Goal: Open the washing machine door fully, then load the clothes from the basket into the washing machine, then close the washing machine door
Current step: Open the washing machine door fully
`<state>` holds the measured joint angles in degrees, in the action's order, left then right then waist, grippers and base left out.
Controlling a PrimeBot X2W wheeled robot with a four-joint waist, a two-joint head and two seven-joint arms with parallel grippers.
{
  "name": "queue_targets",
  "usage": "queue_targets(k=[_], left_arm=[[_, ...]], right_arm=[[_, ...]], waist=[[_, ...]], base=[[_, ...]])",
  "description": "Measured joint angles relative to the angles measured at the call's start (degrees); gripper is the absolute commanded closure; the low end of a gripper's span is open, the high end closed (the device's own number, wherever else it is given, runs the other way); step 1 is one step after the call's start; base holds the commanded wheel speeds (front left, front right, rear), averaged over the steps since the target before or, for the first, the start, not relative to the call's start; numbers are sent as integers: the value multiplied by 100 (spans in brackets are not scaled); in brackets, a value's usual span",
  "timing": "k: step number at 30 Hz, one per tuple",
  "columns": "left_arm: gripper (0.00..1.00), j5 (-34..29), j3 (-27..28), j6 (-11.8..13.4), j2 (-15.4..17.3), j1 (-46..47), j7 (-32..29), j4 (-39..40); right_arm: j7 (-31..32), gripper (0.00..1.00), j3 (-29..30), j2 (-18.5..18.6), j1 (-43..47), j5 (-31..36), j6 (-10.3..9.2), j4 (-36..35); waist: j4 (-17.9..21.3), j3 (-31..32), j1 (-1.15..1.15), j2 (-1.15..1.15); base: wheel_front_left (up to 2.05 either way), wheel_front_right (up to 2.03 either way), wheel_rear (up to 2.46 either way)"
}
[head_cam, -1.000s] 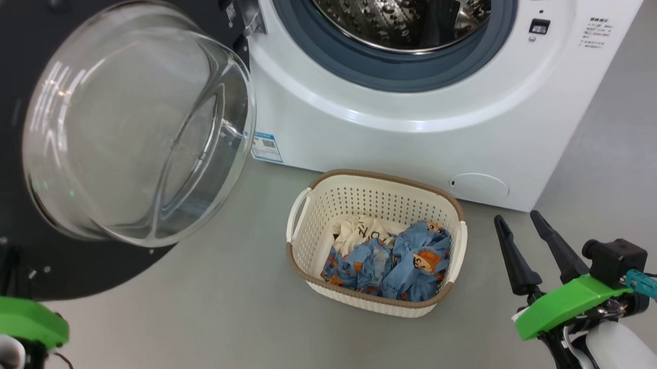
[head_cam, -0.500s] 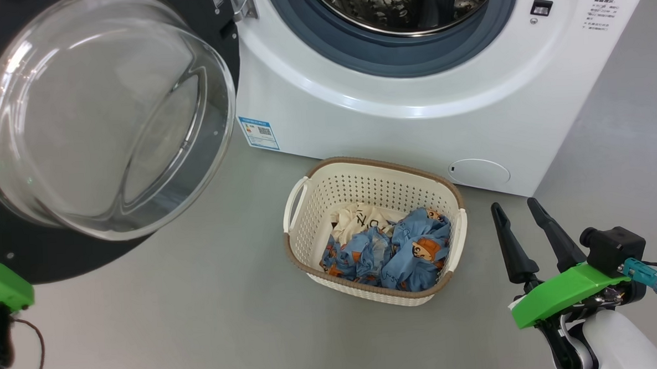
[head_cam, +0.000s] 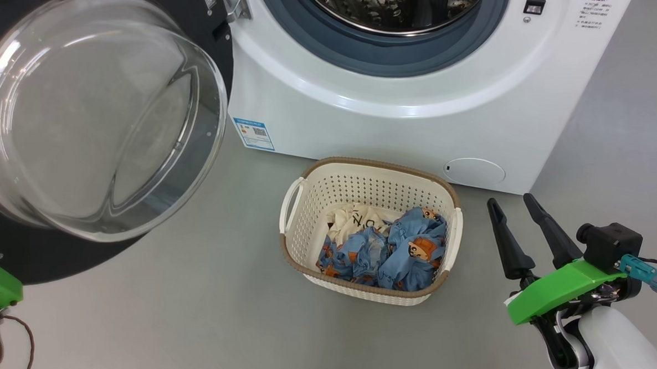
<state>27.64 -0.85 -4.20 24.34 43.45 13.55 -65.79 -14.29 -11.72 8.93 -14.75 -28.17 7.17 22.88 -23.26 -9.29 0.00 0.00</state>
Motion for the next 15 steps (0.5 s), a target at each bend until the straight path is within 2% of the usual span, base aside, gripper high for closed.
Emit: queue_targets(k=[7,15], left_arm=[[100,0,-33,-143,-1,-2,65,-20],[100,0,157,-233,-163,-653,83,877]], right_arm=[[0,0,-21,-5,0,0,0,-1],[0,0,-137,58,8,0,0,-40]], waist=[[28,34,0,0],[186,207,0,0]], base=[[0,0,0],[0,0,0]])
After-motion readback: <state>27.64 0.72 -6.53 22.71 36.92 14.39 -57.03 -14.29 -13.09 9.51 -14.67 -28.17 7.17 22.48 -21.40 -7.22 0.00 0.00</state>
